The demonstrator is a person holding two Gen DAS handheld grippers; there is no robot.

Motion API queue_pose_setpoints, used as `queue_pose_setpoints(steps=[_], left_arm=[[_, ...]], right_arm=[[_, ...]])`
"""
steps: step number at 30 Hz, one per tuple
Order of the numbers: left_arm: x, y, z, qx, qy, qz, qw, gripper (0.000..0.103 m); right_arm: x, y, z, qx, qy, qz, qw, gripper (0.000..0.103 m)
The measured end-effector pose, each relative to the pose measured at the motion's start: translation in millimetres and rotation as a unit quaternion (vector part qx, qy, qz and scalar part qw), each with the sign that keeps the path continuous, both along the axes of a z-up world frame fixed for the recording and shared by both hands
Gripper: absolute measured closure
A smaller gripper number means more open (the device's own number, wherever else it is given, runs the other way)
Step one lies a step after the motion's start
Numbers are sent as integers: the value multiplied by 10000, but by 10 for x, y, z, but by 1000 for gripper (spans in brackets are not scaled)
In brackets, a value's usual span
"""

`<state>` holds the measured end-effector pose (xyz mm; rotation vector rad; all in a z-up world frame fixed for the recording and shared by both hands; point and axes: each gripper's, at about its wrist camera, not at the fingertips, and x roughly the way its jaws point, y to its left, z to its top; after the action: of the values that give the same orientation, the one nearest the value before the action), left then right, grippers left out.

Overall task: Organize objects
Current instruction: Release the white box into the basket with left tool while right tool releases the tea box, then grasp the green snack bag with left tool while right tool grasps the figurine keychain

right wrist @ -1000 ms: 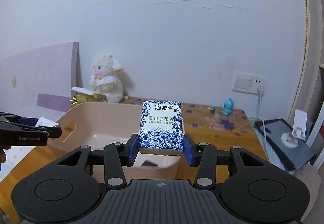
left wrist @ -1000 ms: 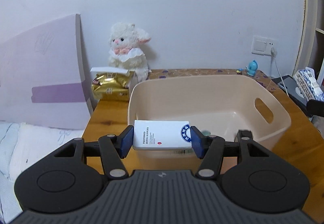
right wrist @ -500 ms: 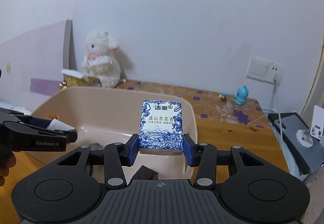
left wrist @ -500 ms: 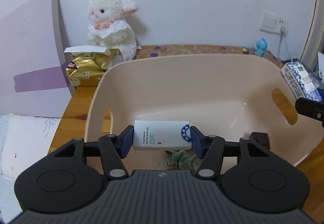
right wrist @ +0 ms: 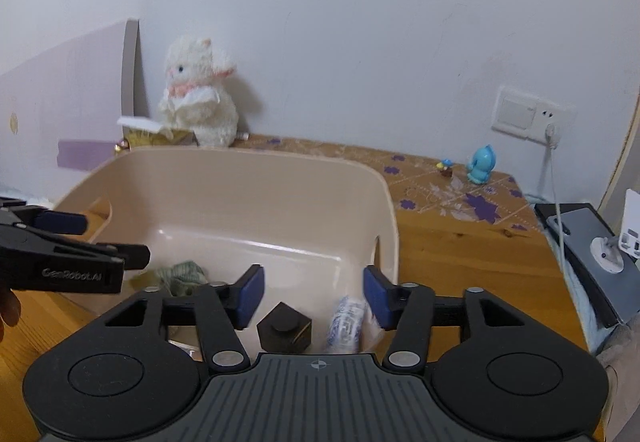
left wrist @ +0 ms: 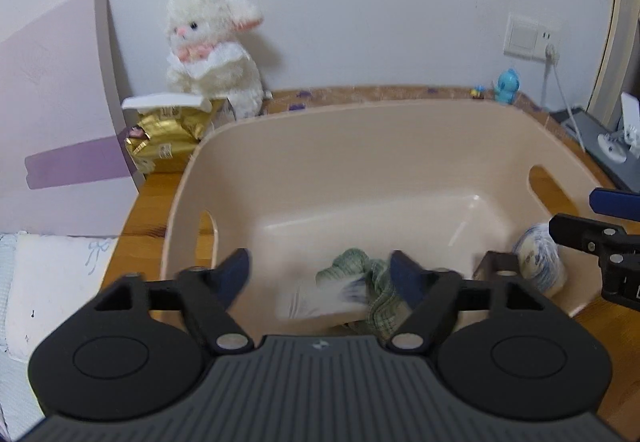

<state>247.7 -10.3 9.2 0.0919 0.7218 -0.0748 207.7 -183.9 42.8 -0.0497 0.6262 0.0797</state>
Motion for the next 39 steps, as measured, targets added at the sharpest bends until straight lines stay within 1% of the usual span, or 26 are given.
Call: queue_pose_setpoints(steps=[1,3,5,6,7,8,11,16,21,24,28,33,39], left_arm=[[-43,4,40,-3,-71,6,10000,12],[-138,7,117,16,-212,40,9998,7],[-237,13,184,20,-304,44,9995,7],[-285,19,214,5,-326,25,9995,7],[-333,23,241,-19,-343,0,9994,7],[-379,21,258,-37,-355,-15,9994,7],[-528,31,291,-57,-380,-56,9992,7],[-744,44,266,18,-353,-148,9993,6],[-874,65,127,106,-171,-175,9996,6],[-896,68,-4,137,44,-208,9997,7],[-888,77,-204,53,365,-224,9991,7],[-823,66,-483,59,791,-277,9965,7],[-764,40,-640,-43,1004,-401,9941,7]], right_arm=[[-38,-7,35,-4,-47,-21,10000,36],[-131,-18,107,-25,-149,-56,9999,30],[-240,-28,170,-61,-251,-83,9996,23],[-293,-34,198,-84,-294,-98,9995,21],[-356,-39,214,-113,-326,-115,9993,15],[-404,-42,223,-132,-345,-130,9992,10],[-574,-79,203,-104,-349,-211,9991,7],[-736,-138,88,-103,-136,-282,9995,5],[-834,-205,-83,-79,115,-321,9994,4],[-867,-235,-198,-82,270,-336,9990,4],[-875,-259,-355,-66,484,-325,9983,4],[-840,-257,-529,-80,734,-322,9967,4],[-740,-240,-690,-69,968,-333,9947,3]])
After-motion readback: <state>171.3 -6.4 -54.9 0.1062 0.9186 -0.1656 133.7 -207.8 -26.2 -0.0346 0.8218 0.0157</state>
